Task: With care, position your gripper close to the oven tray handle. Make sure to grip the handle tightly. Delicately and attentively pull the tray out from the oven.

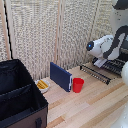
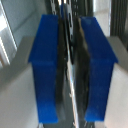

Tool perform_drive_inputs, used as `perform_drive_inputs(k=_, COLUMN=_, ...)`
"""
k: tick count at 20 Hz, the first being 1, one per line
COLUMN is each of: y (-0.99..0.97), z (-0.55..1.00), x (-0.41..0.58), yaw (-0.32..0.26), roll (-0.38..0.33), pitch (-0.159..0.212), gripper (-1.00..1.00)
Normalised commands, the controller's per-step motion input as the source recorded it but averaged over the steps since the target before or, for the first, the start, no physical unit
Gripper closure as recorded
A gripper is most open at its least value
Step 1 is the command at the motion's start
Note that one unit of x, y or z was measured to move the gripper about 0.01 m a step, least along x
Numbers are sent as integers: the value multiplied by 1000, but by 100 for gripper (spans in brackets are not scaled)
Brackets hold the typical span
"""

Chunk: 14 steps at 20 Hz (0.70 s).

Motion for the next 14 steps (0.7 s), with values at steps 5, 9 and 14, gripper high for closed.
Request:
perform_drive_inputs(k=5, y=651, z=0, x=50, yaw=118, roll=-7, pitch=54, gripper=100)
perform_drive_inputs(k=9, y=769, z=0, x=56, yaw=82, roll=0, pitch=68, gripper=100)
perform_drive_inputs(k=14, y=820, z=0, x=103, yaw=68, roll=0, pitch=64, gripper=100)
